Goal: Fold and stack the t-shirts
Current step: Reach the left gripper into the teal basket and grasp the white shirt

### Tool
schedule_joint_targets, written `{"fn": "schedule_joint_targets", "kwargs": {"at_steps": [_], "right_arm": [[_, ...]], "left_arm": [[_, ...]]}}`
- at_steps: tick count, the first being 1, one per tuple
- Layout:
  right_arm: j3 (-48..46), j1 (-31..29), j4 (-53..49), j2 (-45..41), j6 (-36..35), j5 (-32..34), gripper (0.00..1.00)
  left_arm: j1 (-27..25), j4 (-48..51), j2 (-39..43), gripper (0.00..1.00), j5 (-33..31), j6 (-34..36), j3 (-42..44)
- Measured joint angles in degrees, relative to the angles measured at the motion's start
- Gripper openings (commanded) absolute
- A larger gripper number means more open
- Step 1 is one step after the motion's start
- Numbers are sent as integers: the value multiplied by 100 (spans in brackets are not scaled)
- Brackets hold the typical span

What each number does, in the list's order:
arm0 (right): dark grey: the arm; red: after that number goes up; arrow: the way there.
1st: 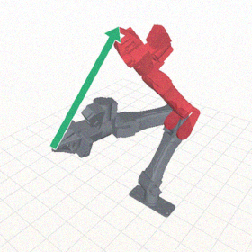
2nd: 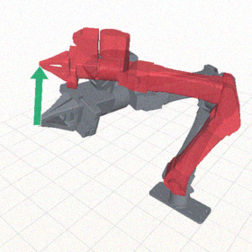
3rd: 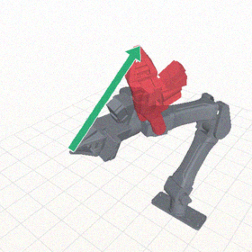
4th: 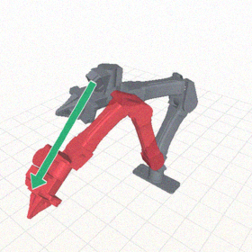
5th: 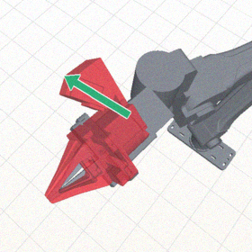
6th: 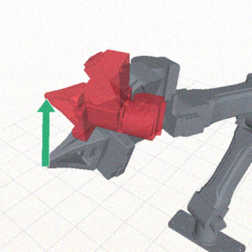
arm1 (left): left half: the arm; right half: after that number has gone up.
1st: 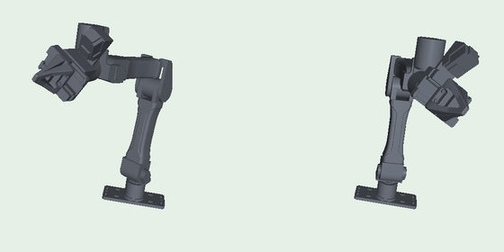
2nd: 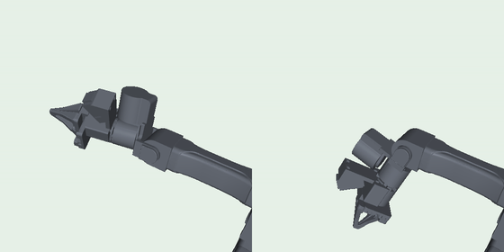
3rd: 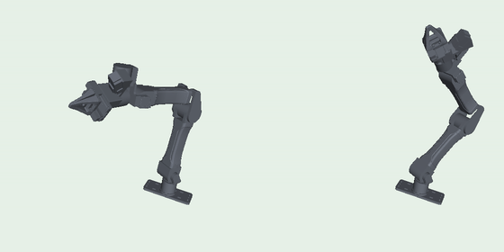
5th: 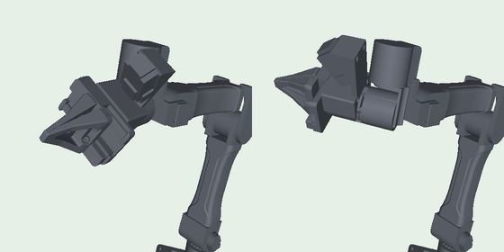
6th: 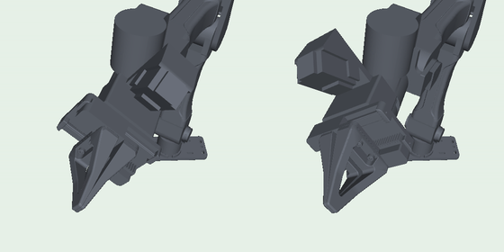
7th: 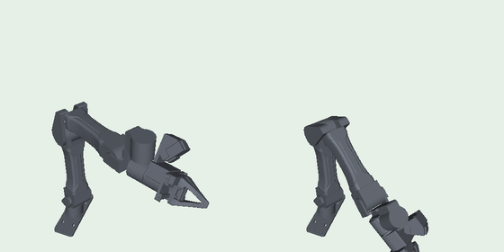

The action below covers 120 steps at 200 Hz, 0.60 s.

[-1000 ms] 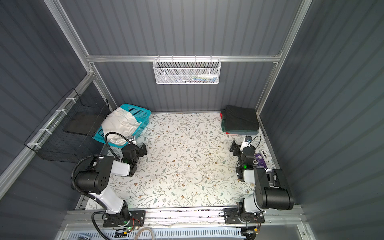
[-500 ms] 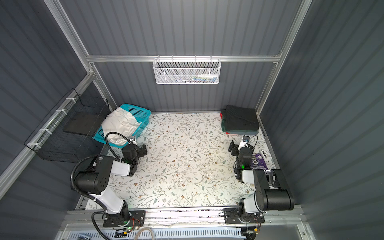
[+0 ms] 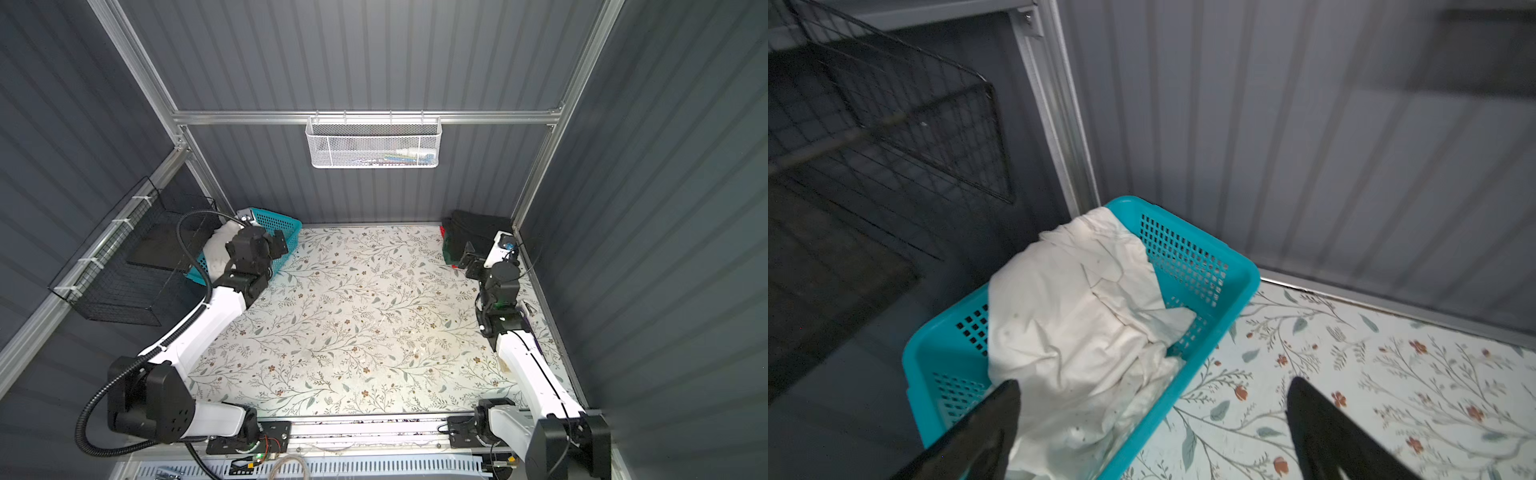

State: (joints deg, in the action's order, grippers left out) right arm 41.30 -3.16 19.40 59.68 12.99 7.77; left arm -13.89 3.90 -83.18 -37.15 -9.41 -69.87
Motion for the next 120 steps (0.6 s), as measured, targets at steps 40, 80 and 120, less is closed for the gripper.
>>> {"fn": "schedule_joint_targets", "kwargs": {"at_steps": [40,80,120], "right_arm": [[636,0,-1386,-334,909,-1047,99],[774,-2,-2697,-439,1222,-1781,99],[776,-7,-3504,-717,1222,-2159,99]], "left_arm": [[98,1851,-1532,100,-411,-306,-1945],[212,3375,-2551,100,-444,-332,-2680],[459,4468,-2669,96,-645,-332,-2739]]}}
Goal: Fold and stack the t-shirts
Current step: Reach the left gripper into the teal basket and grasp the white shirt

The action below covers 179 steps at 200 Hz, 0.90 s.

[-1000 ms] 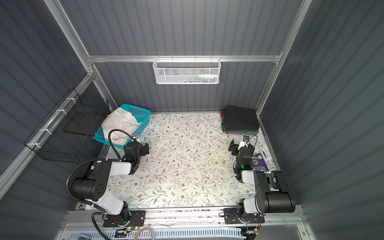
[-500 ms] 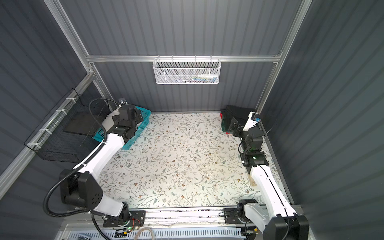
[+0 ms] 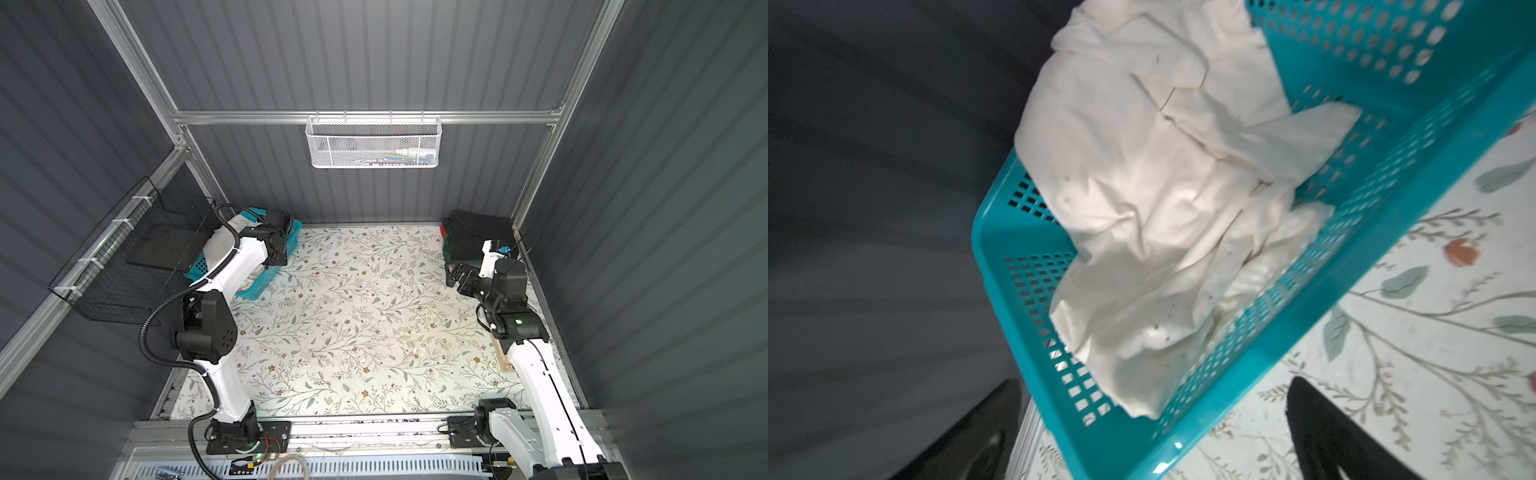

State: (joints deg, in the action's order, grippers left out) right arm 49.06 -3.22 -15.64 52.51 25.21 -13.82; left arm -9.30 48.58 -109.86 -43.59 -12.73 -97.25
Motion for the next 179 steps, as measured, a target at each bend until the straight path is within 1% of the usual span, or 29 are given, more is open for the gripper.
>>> {"fn": "schedule_joint_targets", "kwargs": {"at_steps": [17,25,37,43,52,64,120,132,155,179], "right_arm": [[-22,-13,-151,-131,-4,-68,99],[-63,-15,-181,-203,-2,-90,99],[-162,-15,-223,-319,2,-114,99],[-205,-17,-243,-358,4,-120,99],[-273,-20,-271,-407,7,-122,99],[-345,-20,-302,-442,7,-125,99],[-409,-20,-599,-638,7,-63,99],[-409,-20,-673,-664,7,-22,99],[-409,-20,-785,-671,9,31,99],[-409,-20,-870,-671,9,39,99]], "left_arm": [[142,114,144,94,28,-2,142],[192,120,302,92,85,-2,299],[275,127,560,91,188,-7,538],[321,122,684,89,249,-15,625],[382,122,817,86,339,-48,699],[481,120,890,86,437,-87,713],[859,-63,640,81,981,-308,887],[883,-116,584,80,1080,-345,887],[903,-219,522,75,1213,-415,890],[901,-286,442,74,1285,-446,890]]}}
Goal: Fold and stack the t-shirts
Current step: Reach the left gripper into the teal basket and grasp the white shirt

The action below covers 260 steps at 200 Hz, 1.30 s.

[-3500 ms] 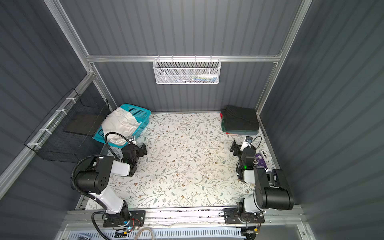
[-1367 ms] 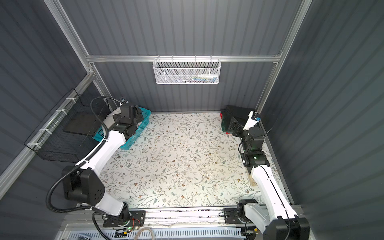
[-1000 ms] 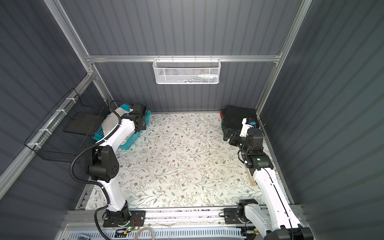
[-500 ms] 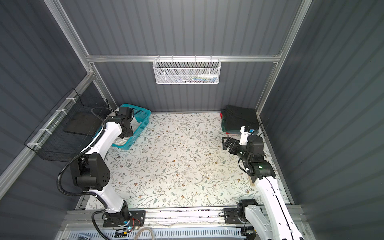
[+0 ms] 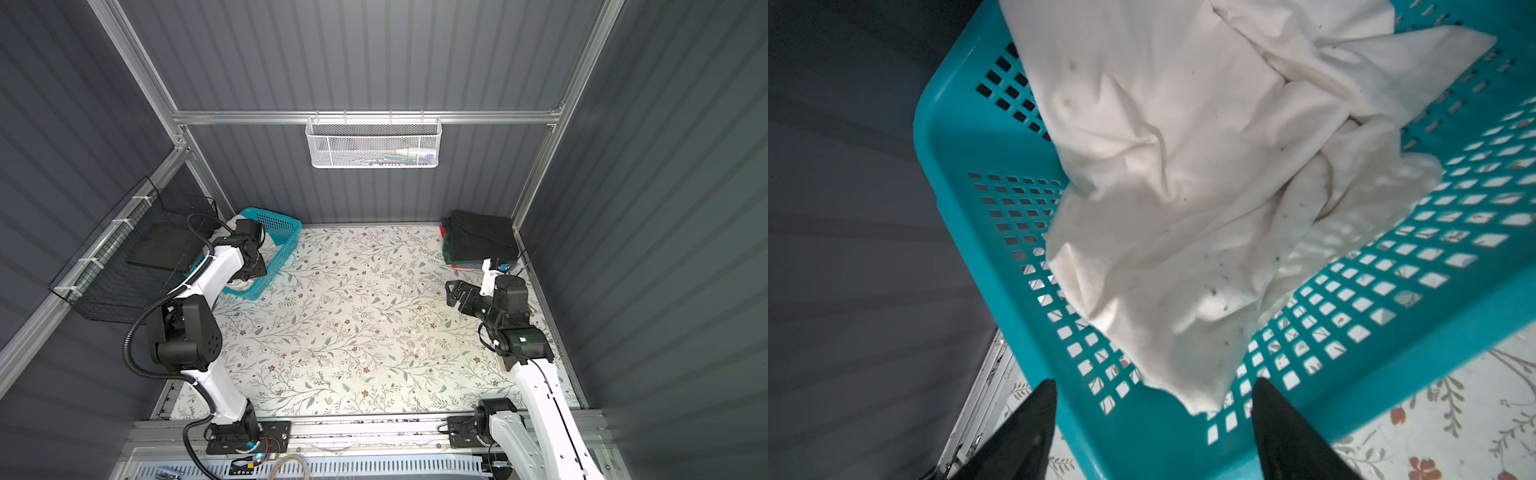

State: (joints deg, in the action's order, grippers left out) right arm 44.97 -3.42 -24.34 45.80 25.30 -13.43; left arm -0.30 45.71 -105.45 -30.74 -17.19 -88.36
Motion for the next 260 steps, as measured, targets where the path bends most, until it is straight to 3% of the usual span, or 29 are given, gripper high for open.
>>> {"fn": "schedule_joint_targets", "kwargs": {"at_steps": [44,154,165,202,212,260], "right_arm": [[0,0,-92,11,-4,109,99],[9,0,-251,92,-114,214,99],[37,0,-289,131,-120,214,99],[90,0,-317,232,-90,205,99],[90,0,-319,245,-79,199,99],[153,0,-356,289,4,166,99]], "left_arm": [[7,-157,-120,74,42,-33,70],[142,-627,-243,53,24,-50,326],[160,-643,-251,48,42,-66,337],[162,-660,-372,15,90,-57,330],[162,-658,-404,0,127,-48,315],[155,-350,-568,0,258,0,-61]]}}
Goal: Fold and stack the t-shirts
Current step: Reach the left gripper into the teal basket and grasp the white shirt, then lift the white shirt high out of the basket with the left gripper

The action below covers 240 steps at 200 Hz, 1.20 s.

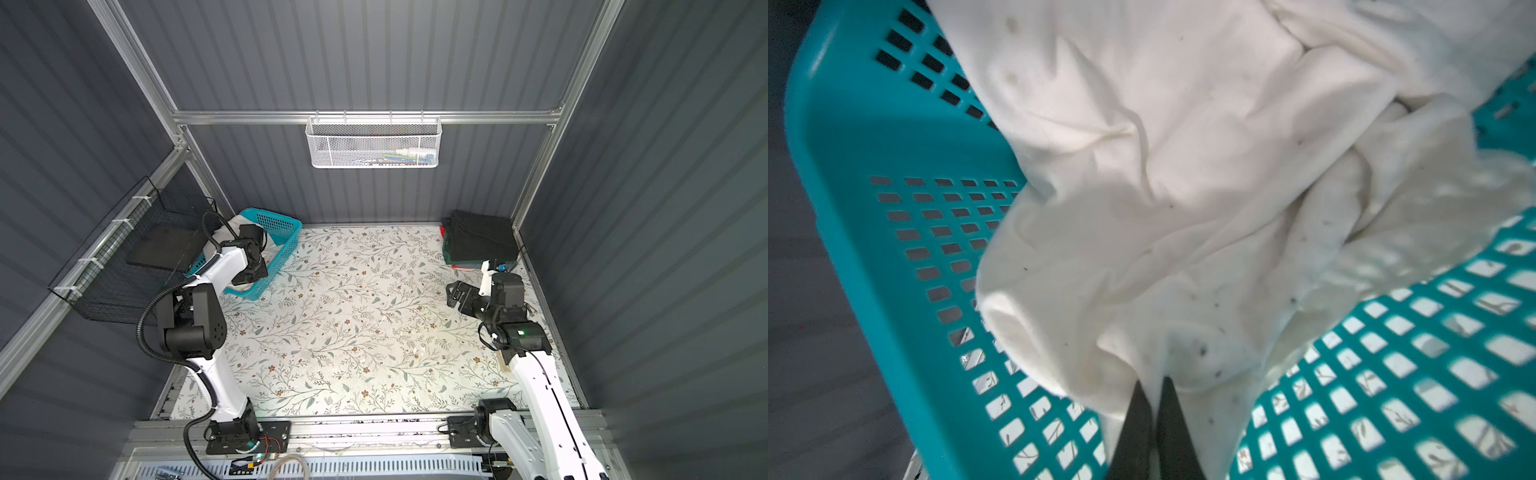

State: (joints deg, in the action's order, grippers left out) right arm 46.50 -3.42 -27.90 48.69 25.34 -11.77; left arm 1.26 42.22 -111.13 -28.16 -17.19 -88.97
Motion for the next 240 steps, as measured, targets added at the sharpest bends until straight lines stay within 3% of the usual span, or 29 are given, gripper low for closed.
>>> {"fn": "schedule_joint_targets", "kwargs": {"at_steps": [97,117,160,184,205,240], "right_arm": [[7,0,111,66,295,-111,99],[7,0,131,68,295,-118,99],[7,0,173,76,293,-179,99],[7,0,181,74,273,-177,99],[-28,0,254,57,271,-177,99],[-120,0,308,35,271,-186,99]], "left_arm": [[-422,-155,828,0,422,0,-911],[-680,-66,802,0,308,52,-1552],[-1051,66,463,0,13,317,-3860],[-1224,-79,461,0,46,531,-4483],[-1698,-391,678,0,173,835,-4332],[-3134,-992,1167,0,450,1469,-3517]]}}
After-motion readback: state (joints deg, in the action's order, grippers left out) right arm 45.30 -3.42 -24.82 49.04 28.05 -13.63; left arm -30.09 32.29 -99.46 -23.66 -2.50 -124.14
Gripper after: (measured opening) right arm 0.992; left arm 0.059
